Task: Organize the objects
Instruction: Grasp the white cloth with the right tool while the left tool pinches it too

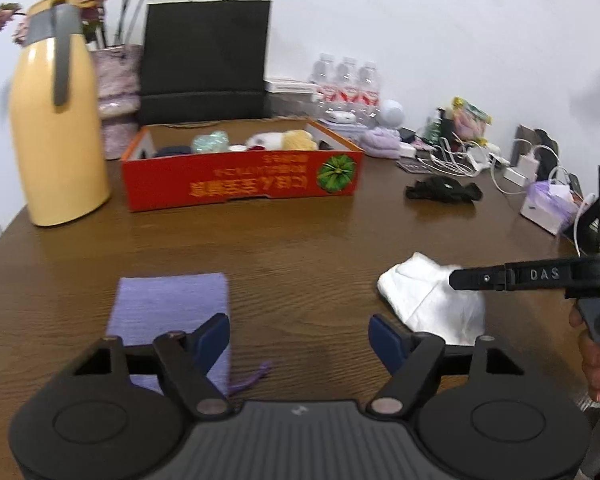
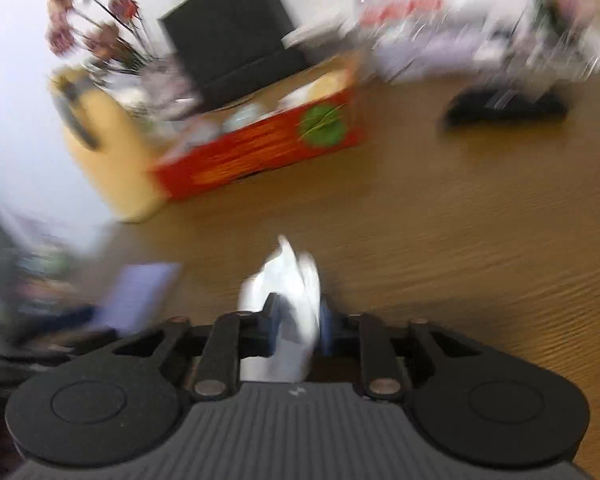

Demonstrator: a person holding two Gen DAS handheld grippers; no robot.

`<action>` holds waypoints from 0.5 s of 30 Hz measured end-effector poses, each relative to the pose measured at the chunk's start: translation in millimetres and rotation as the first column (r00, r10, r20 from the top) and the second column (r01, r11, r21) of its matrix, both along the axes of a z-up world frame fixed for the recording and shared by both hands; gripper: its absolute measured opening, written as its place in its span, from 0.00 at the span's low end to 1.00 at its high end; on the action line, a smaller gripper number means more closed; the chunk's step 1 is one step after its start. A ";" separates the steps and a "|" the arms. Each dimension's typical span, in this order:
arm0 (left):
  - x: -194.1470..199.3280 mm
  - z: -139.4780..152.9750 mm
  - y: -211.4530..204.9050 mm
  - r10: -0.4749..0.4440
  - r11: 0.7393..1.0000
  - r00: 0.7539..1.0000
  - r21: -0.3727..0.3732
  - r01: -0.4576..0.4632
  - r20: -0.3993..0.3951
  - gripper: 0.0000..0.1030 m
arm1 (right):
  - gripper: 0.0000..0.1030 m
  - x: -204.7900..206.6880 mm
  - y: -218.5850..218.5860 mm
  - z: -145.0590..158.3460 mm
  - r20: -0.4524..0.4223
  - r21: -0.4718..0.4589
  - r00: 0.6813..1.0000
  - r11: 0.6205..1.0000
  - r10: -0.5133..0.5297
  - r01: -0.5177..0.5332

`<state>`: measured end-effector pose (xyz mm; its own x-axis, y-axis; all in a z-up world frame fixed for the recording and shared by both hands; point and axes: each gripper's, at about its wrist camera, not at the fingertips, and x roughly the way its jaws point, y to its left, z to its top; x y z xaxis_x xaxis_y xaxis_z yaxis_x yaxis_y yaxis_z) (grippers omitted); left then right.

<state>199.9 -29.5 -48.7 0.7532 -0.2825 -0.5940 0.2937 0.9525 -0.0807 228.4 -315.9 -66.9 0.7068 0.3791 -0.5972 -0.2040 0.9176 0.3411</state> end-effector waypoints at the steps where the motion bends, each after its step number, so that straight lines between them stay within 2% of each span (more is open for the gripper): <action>1: 1.5 -1.1 -1.1 -0.010 1.000 1.000 -0.005 0.010 -0.001 0.73 | 0.42 -7.2 1.6 2.4 0.033 -0.025 0.999 1.000 0.003 -0.002; 2: 4.4 -1.7 -3.1 -0.019 1.000 1.000 -0.007 0.019 -0.004 0.73 | 0.57 -13.8 3.3 4.4 0.063 -0.034 0.998 0.999 0.012 -0.010; 3: 8.2 -2.2 -5.9 -0.025 1.000 1.000 -0.004 0.025 -0.007 0.72 | 0.62 -19.8 6.8 5.7 0.089 -0.065 0.996 0.998 0.006 -0.001; 5: 17.4 -2.7 -11.6 -0.028 1.000 1.000 0.002 0.028 -0.003 0.71 | 0.62 -30.3 23.0 5.5 0.110 -0.181 0.994 0.983 0.002 0.018; 6: 23.8 -3.2 -15.8 -0.040 0.999 0.999 0.000 0.040 -0.003 0.71 | 0.62 -31.0 31.1 3.1 0.111 -0.204 0.994 0.979 0.004 0.019; 9: 46.2 -8.5 -31.9 -0.094 0.995 0.995 -0.023 0.093 -0.034 0.70 | 0.59 -27.6 50.0 -12.1 0.076 -0.203 0.997 0.979 0.011 0.005; 10: 53.8 -11.2 -39.3 -0.121 0.992 0.992 -0.025 0.120 -0.045 0.69 | 0.57 -28.8 55.8 -15.0 0.093 -0.229 0.996 0.973 0.006 0.016; 12: 64.0 -16.7 -52.7 -0.151 0.988 0.987 -0.006 0.151 -0.053 0.67 | 0.40 -35.5 64.5 -16.2 0.120 -0.320 0.992 0.948 0.039 0.001; 13: 66.4 -20.8 -60.7 -0.171 0.985 0.984 0.008 0.172 -0.049 0.67 | 0.38 -37.3 63.0 -15.1 0.120 -0.330 0.991 0.944 0.063 -0.020; 15: 71.5 -30.6 -75.0 -0.201 0.979 0.978 0.032 0.203 -0.058 0.55 | 0.38 -39.7 50.0 -13.3 0.099 -0.316 0.990 0.946 0.100 -0.063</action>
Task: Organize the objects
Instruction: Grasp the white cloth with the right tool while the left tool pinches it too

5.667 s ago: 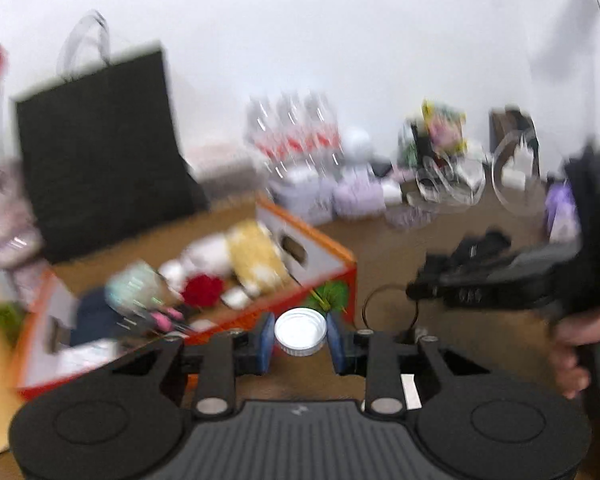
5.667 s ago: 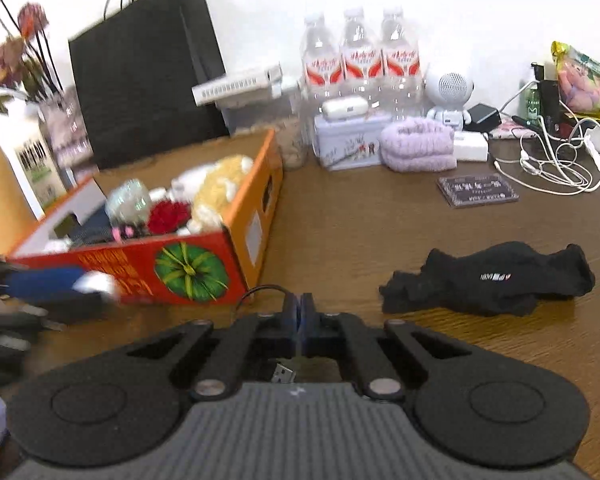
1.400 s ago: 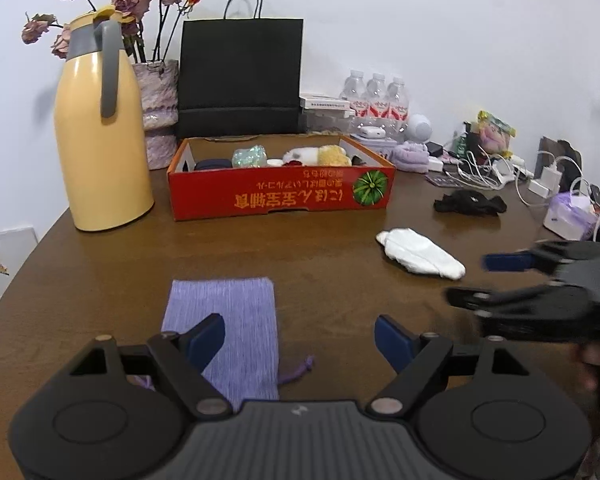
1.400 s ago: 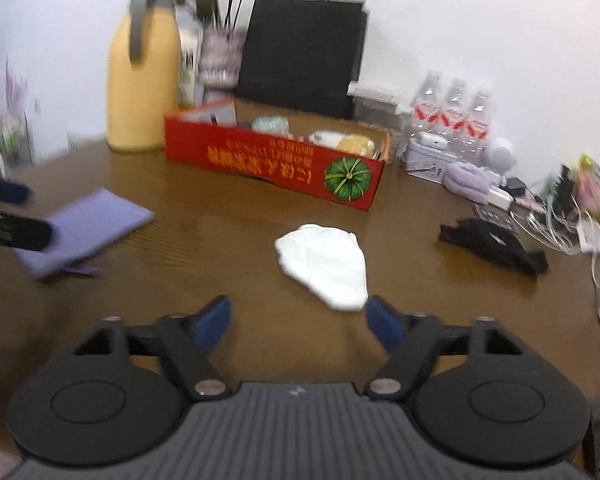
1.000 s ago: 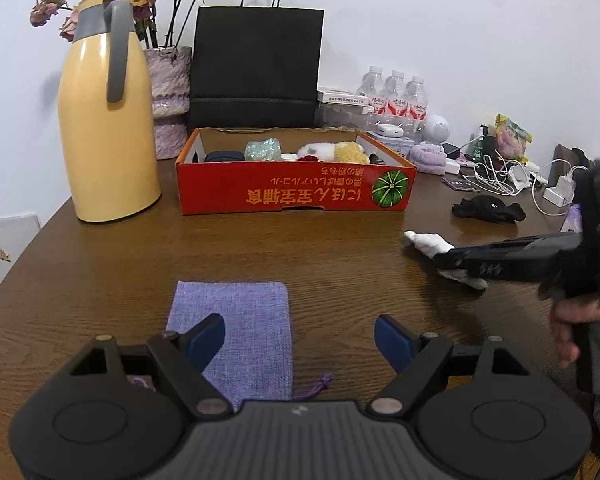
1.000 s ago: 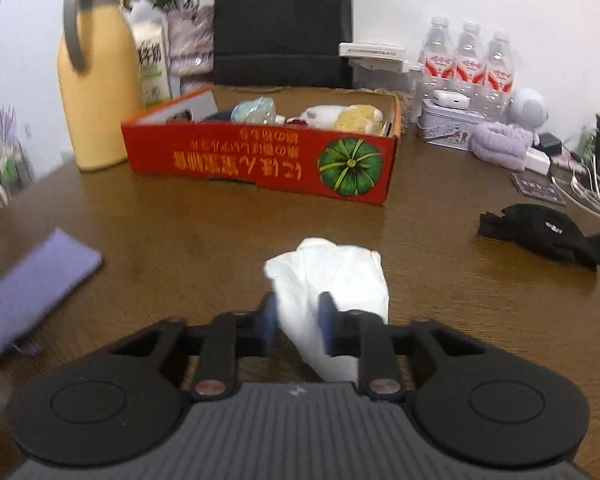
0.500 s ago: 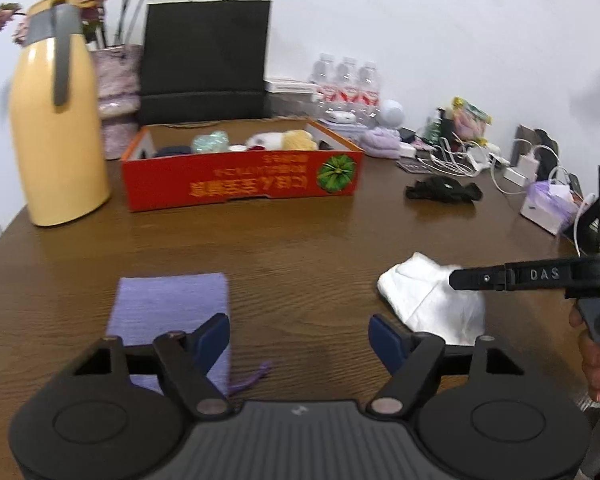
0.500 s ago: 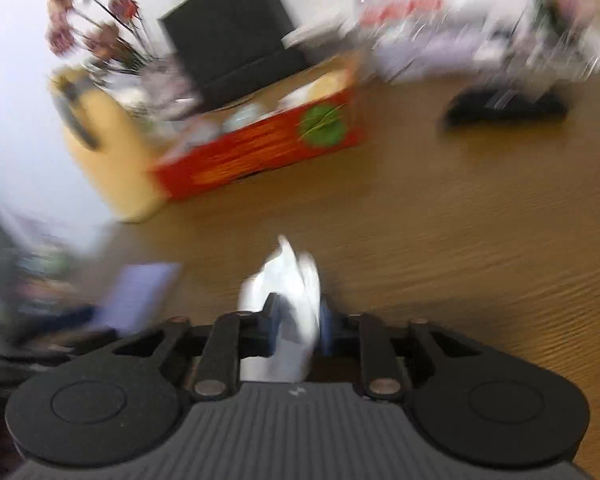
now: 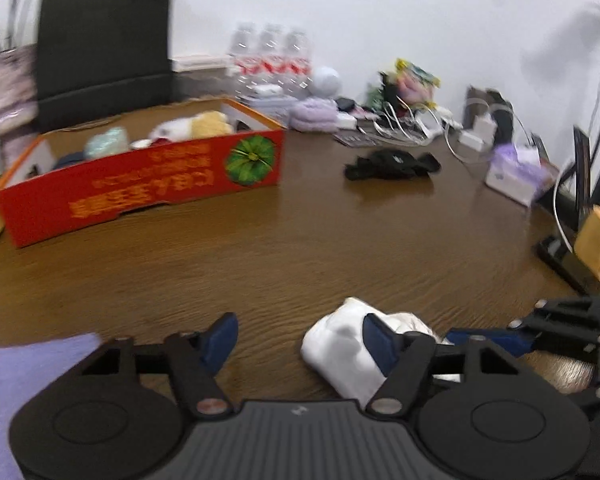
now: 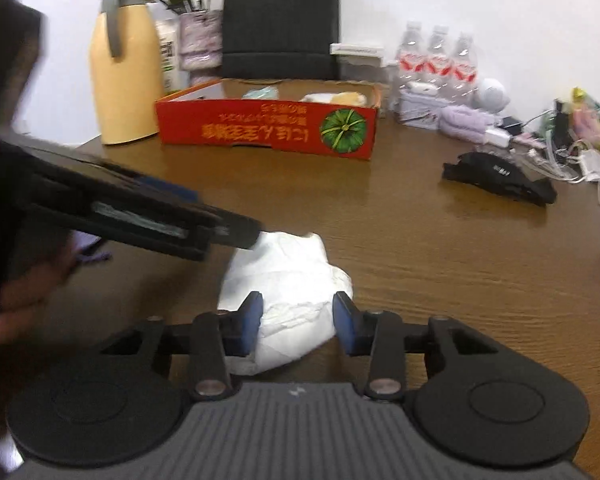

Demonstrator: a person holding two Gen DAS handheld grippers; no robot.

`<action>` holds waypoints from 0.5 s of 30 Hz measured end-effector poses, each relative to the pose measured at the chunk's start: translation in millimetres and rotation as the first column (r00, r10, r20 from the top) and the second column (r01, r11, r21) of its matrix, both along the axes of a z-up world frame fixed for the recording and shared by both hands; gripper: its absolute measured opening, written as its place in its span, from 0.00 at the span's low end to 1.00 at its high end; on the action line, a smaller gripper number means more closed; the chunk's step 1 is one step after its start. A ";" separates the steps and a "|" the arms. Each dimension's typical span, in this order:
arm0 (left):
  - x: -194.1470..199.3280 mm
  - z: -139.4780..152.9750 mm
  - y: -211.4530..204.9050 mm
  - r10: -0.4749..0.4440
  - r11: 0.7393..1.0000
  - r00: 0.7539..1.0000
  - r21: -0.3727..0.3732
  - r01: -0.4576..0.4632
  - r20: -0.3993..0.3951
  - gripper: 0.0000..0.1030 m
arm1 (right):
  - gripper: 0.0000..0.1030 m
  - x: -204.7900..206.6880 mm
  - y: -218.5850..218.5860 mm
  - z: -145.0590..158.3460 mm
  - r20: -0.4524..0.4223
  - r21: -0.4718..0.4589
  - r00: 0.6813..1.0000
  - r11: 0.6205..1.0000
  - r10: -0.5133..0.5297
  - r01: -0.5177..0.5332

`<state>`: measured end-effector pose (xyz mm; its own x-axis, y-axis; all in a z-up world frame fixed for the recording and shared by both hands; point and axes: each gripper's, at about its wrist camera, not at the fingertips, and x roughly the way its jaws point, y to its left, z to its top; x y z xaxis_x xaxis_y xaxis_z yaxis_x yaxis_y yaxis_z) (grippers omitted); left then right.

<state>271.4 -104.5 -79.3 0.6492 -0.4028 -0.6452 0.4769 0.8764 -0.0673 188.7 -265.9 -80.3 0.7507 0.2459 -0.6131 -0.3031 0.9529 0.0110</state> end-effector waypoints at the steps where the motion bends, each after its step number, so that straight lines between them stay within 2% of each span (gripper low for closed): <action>1: 2.1 -4.5 -5.6 -0.018 1.000 1.000 0.009 0.018 -0.012 0.44 | 0.38 -0.6 -7.4 0.4 -0.010 0.000 1.000 1.000 -0.002 0.002; 3: -1.6 -9.2 -13.2 -0.043 0.999 0.999 0.001 0.043 0.011 0.39 | 0.38 -1.8 -17.4 -0.3 -0.010 0.002 1.000 1.000 -0.011 0.011; 4: -4.0 -10.3 -16.7 -0.068 0.998 0.998 0.000 0.068 0.013 0.30 | 0.38 -2.7 -20.2 -1.0 -0.009 0.012 1.000 1.000 -0.013 0.014; 5: -6.6 -10.6 -18.6 -0.082 0.997 0.997 0.002 0.082 0.016 0.26 | 0.38 -3.5 -21.0 -2.8 -0.010 0.020 1.000 1.000 -0.013 0.013; 6: -9.3 -10.7 -19.9 -0.084 0.996 0.996 0.010 0.084 0.019 0.25 | 0.38 -5.2 -21.4 -3.4 -0.003 0.023 1.000 1.000 -0.016 0.016; 8: -15.6 -10.1 -20.8 -0.071 0.997 0.997 0.038 0.070 0.031 0.12 | 0.38 -9.1 -22.6 -3.8 0.010 0.010 0.998 0.998 -0.063 0.063; 9: -19.2 -9.3 -20.2 -0.061 0.997 0.998 0.049 0.059 0.034 0.10 | 0.38 -3.7 -22.7 -5.2 0.018 -0.004 0.995 0.995 -0.100 0.100; 13: -31.6 -11.1 -17.7 -0.007 1.000 0.999 0.018 0.006 0.039 0.13 | 0.38 -10.1 -30.6 -5.5 0.052 -0.017 0.980 0.981 -0.192 0.193; 14: -34.1 -10.8 -20.8 0.007 1.000 0.999 0.026 -0.008 0.050 0.17 | 0.34 -9.6 -29.4 -7.1 0.051 -0.019 0.981 0.982 -0.188 0.189; 15: -36.2 -10.5 -22.8 0.026 0.999 0.998 0.036 -0.028 0.054 0.21 | 0.25 -8.3 -28.1 -8.8 0.050 -0.016 0.983 0.984 -0.176 0.177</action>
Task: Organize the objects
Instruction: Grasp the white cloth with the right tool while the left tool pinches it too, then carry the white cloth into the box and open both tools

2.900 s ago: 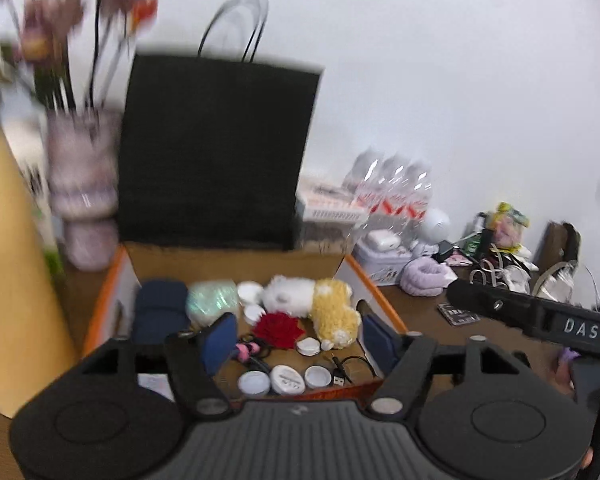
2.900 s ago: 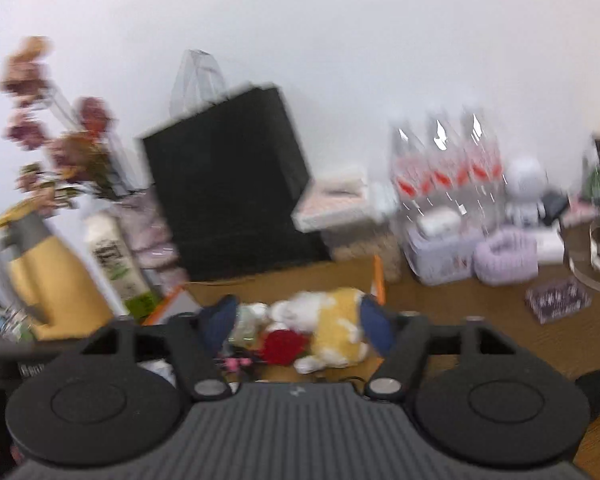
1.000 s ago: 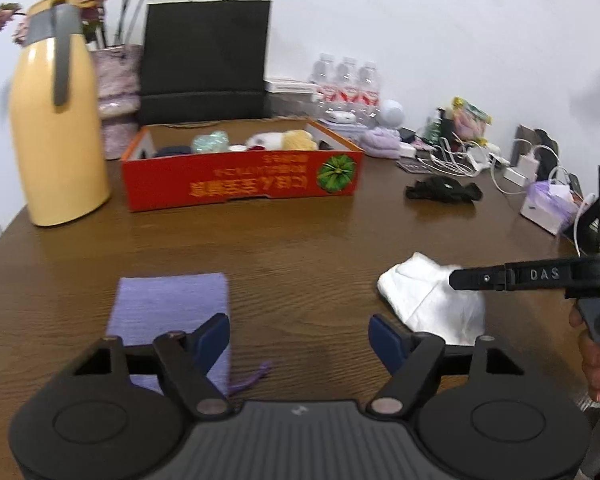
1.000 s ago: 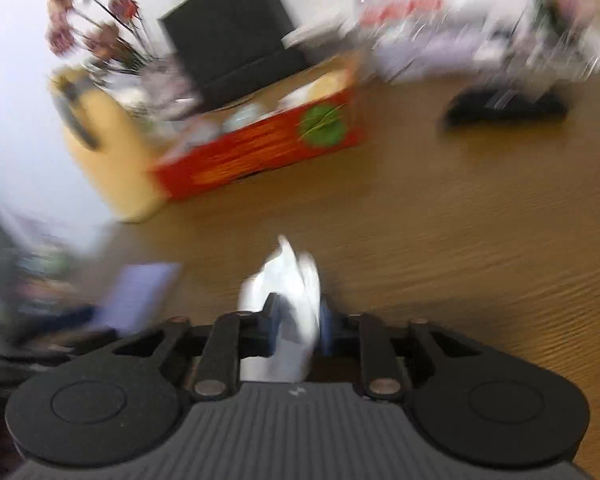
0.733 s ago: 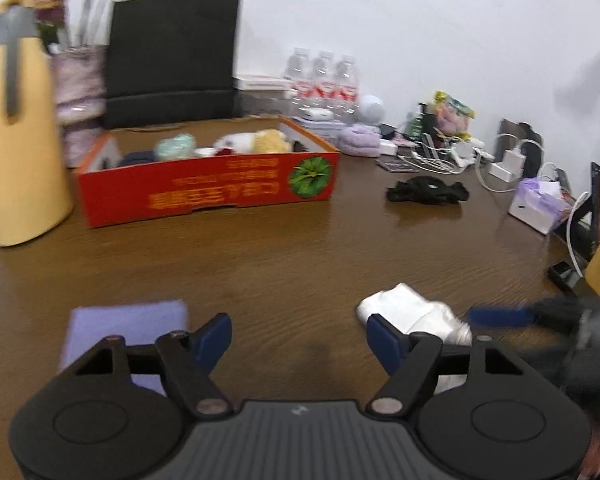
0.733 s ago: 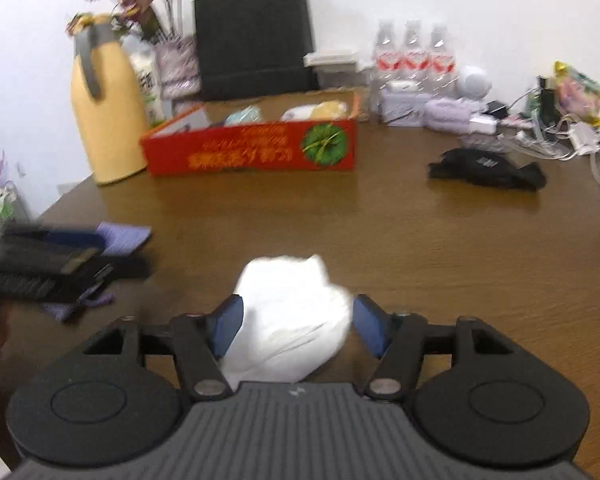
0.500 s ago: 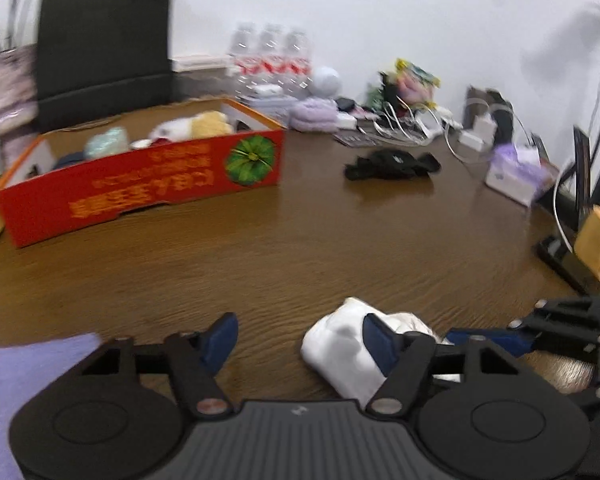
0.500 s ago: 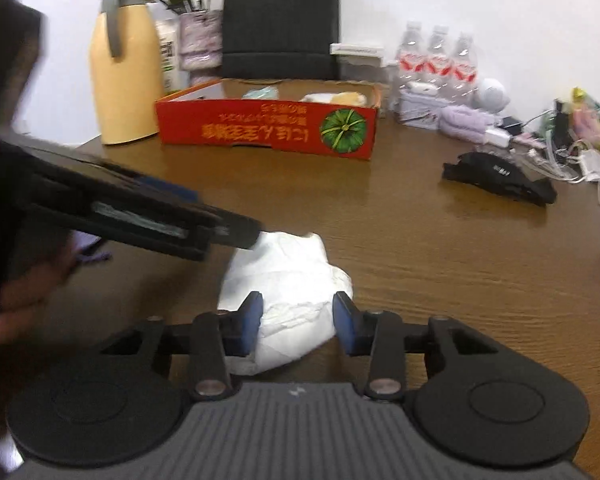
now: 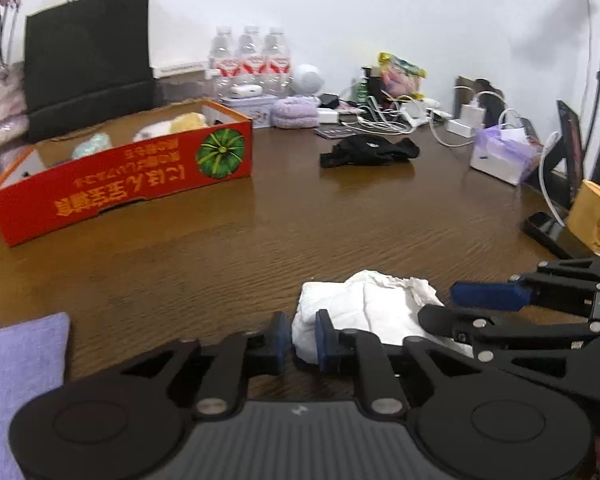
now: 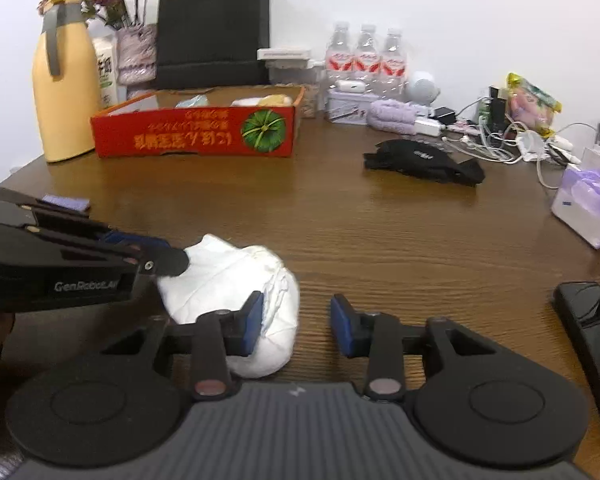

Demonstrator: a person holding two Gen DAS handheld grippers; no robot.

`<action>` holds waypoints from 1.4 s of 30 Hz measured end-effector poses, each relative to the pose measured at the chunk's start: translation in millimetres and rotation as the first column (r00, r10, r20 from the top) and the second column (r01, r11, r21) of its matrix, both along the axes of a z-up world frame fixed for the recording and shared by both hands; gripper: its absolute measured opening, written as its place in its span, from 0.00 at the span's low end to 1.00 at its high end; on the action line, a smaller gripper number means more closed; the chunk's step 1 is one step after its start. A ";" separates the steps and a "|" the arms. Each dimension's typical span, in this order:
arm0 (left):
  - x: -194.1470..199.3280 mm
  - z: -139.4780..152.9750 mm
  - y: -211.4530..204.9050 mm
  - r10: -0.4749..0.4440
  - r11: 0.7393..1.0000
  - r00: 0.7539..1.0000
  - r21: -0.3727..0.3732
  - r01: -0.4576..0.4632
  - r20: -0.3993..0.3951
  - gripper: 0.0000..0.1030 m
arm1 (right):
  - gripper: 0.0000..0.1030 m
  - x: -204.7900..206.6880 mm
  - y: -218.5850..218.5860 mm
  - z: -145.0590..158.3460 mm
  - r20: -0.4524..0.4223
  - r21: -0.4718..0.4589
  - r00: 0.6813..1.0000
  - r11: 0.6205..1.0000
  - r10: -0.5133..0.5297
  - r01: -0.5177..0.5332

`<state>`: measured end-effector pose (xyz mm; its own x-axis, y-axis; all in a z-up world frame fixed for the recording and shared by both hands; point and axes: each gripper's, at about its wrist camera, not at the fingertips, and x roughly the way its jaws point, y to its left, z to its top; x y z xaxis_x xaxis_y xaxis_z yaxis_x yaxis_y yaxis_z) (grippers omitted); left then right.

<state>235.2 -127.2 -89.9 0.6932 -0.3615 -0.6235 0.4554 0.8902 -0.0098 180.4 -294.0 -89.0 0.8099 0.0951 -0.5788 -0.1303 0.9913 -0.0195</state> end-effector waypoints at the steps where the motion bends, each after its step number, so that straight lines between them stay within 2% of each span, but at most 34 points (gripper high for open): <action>1: -1.5 0.8 -2.1 0.013 1.000 1.000 0.000 -0.013 -0.005 0.32 | 0.20 0.6 2.2 -0.1 0.001 0.006 1.000 1.000 0.007 -0.007; 2: -2.5 1.3 -2.0 0.008 1.000 1.000 -0.016 -0.009 -0.025 0.40 | 0.18 1.9 4.3 0.1 0.001 0.011 1.000 1.000 0.011 -0.011; 4: -2.3 1.5 -0.4 0.004 0.998 0.998 -0.064 -0.008 -0.055 0.37 | 0.18 5.5 6.6 -1.0 0.009 0.009 1.000 1.000 -0.003 0.003; 6: -3.3 1.8 -1.4 0.003 0.998 0.999 -0.058 -0.006 -0.053 0.26 | 0.17 8.6 2.6 -1.7 0.009 0.040 1.000 0.999 -0.008 0.008; 7: -5.7 2.1 -1.8 0.029 0.999 0.999 -0.041 -0.030 -0.041 0.14 | 0.17 10.1 -0.2 -2.1 0.003 0.064 1.000 0.998 -0.010 0.010; 10: -16.2 8.1 3.1 0.054 0.998 0.997 -0.043 -0.056 -0.051 0.07 | 0.12 7.1 -5.7 1.5 -0.016 0.102 1.000 0.995 -0.014 0.016; 11: -23.9 11.7 6.5 0.057 0.997 0.997 -0.049 -0.059 -0.045 0.07 | 0.08 0.7 -5.7 3.9 -0.010 0.114 1.000 0.993 -0.013 0.014; 14: -56.2 25.3 17.3 0.069 0.997 0.998 -0.043 -0.068 0.007 0.06 | 0.07 -23.2 -1.3 10.6 0.005 0.138 1.000 0.990 0.015 -0.015; 17: -78.6 42.8 29.4 0.092 0.995 0.993 -0.054 -0.088 0.074 0.05 | 0.07 -44.3 3.7 18.4 0.024 0.204 0.999 0.978 0.029 -0.033; 20: -77.1 67.1 43.5 0.112 0.989 0.988 -0.111 -0.101 0.103 0.05 | 0.07 -50.0 6.6 32.9 0.071 0.265 0.997 0.963 0.036 -0.053; 22: -66.3 89.3 53.1 0.112 0.985 0.983 -0.150 -0.091 0.142 0.05 | 0.07 -44.1 10.0 51.2 0.122 0.266 0.991 0.960 0.055 -0.086; 25: -38.0 124.1 60.1 0.104 0.986 0.962 -0.151 -0.067 0.252 0.05 | 0.07 -19.2 17.1 87.1 0.222 0.228 0.972 0.964 0.083 -0.134; 27: -9.9 143.2 64.6 0.105 0.986 0.953 -0.158 -0.061 0.285 0.05 | 0.07 11.0 22.4 111.3 0.276 0.222 0.956 0.962 0.097 -0.161; 29: 31.7 159.3 70.9 0.120 0.980 0.954 -0.188 -0.070 0.274 0.05 | 0.07 50.1 30.4 133.9 0.307 0.209 0.947 0.963 0.100 -0.169; 32: 105.7 168.5 83.2 0.153 0.969 0.964 -0.222 -0.104 0.216 0.05 | 0.08 119.9 40.7 154.8 0.296 0.183 0.949 0.968 0.113 -0.173; 36: 190.2 149.3 94.5 0.194 0.958 0.975 -0.237 -0.164 0.109 0.05 | 0.08 211.1 53.8 150.5 0.214 0.169 0.969 0.972 0.127 -0.165; 39: 230.0 118.8 87.9 0.199 0.966 0.978 -0.180 -0.185 0.060 0.06 | 0.08 263.8 68.5 124.4 0.114 0.134 0.985 0.981 0.127 -0.142; 40: 240.9 105.3 84.9 0.199 0.970 0.979 -0.155 -0.190 0.048 0.08 | 0.08 278.2 73.3 113.6 0.081 0.115 0.989 0.984 0.126 -0.135; 42: 259.2 76.8 79.9 0.203 0.975 0.979 -0.100 -0.200 0.016 0.26 | 0.09 303.3 83.0 87.4 -0.010 0.059 0.991 0.989 0.136 -0.135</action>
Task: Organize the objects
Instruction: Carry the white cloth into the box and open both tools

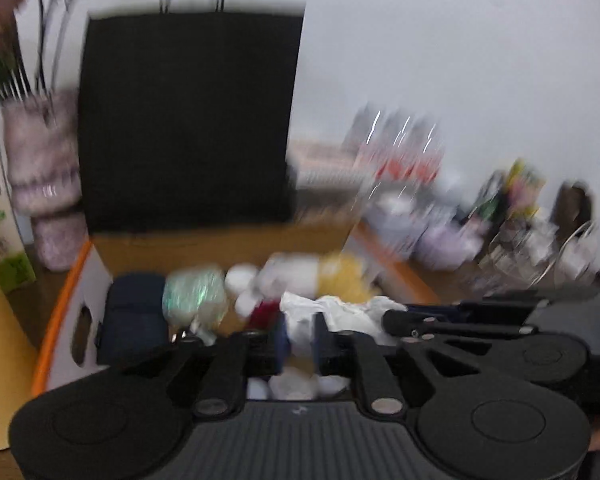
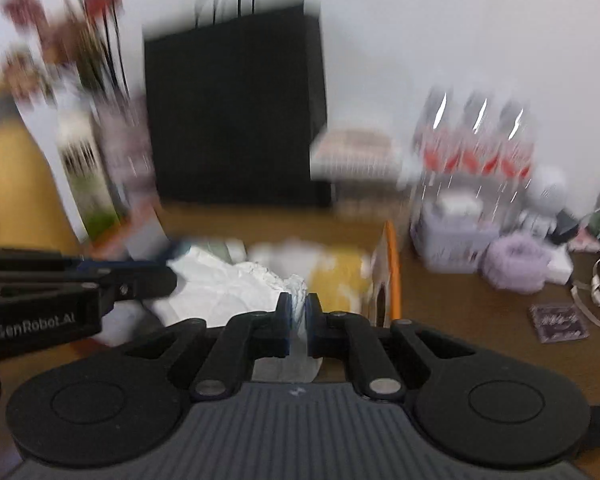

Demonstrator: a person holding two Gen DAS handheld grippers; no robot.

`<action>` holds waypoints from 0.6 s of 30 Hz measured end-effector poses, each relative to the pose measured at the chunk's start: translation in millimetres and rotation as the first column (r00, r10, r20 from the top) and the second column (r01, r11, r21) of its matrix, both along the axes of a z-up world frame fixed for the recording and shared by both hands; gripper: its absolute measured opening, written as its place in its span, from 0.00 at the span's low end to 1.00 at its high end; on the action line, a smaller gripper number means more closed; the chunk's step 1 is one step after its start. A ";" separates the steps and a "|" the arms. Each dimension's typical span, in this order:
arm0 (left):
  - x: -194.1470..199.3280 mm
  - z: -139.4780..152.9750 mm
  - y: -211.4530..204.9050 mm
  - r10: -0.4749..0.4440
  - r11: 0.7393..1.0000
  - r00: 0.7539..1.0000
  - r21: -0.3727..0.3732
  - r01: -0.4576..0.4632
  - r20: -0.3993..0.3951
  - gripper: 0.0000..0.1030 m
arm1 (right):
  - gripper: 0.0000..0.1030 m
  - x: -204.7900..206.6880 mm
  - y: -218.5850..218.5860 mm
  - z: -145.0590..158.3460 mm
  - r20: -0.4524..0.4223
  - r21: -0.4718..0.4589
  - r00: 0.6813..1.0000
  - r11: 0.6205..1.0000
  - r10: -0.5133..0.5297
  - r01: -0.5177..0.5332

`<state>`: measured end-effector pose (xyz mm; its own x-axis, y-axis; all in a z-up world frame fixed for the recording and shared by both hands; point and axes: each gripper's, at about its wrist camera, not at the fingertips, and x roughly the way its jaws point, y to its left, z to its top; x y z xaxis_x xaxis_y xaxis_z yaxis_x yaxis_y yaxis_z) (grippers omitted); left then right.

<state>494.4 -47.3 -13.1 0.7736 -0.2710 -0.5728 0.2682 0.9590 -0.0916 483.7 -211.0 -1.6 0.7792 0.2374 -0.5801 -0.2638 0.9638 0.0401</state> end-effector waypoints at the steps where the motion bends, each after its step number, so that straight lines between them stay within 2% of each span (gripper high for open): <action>1: 5.0 -12.3 0.3 -0.005 1.000 1.000 0.015 0.005 -0.022 0.43 | 0.10 7.4 4.2 -11.6 -0.022 -0.028 1.000 1.000 -0.005 0.004; 2: 5.8 -20.6 2.4 -0.009 1.000 0.999 0.021 0.010 -0.035 0.46 | 0.20 12.2 6.5 -19.4 -0.013 -0.042 1.000 0.999 -0.017 0.017; 3: 4.9 -24.0 6.1 -0.018 1.000 0.999 0.009 0.018 -0.036 0.46 | 0.37 13.2 7.3 -25.1 -0.011 -0.054 0.999 0.998 -0.036 0.036; 4: 3.9 -23.9 11.5 -0.030 1.000 0.999 -0.009 0.030 -0.035 0.48 | 0.48 11.5 5.5 -25.1 -0.003 -0.052 0.999 0.998 -0.044 0.044; 5: 2.3 -20.7 18.1 -0.027 0.999 0.999 -0.024 0.026 -0.032 0.53 | 0.67 7.8 1.3 -21.1 0.025 -0.033 0.999 0.998 -0.044 0.044; 6: -0.2 -14.1 23.5 -0.012 0.999 1.000 -0.030 0.012 -0.025 0.56 | 0.80 3.6 -3.7 -14.9 0.059 -0.016 0.997 0.998 -0.056 0.057; 9: -12.4 16.1 36.6 0.046 0.999 0.999 -0.020 -0.046 0.028 0.60 | 0.81 -7.5 -22.8 11.9 0.125 0.047 0.988 0.995 -0.091 0.085; 12: -39.5 45.7 48.3 0.082 0.997 0.993 -0.024 -0.080 0.089 0.69 | 0.84 -24.7 -33.0 35.8 0.174 0.055 0.979 0.993 -0.108 0.100; 13: -53.6 53.5 51.2 0.084 0.996 0.991 -0.023 -0.082 0.108 0.73 | 0.84 -34.1 -35.3 41.2 0.187 0.052 0.977 0.994 -0.104 0.096; 16: -105.3 65.9 53.7 0.053 0.999 0.987 -0.001 -0.053 0.154 0.85 | 0.95 -73.1 -37.8 52.6 0.228 0.019 0.972 0.998 -0.058 0.056; 18: -145.8 66.4 58.7 0.036 0.999 0.983 0.000 -0.037 0.180 0.86 | 0.99 -108.1 -39.1 53.0 0.251 0.008 0.967 1.000 -0.029 0.028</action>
<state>348.6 11.4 53.4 0.8732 -0.2391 -0.4247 0.2449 0.9686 -0.0416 375.5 -250.1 51.4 0.9063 0.2152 -0.3637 -0.2384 0.9710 -0.0196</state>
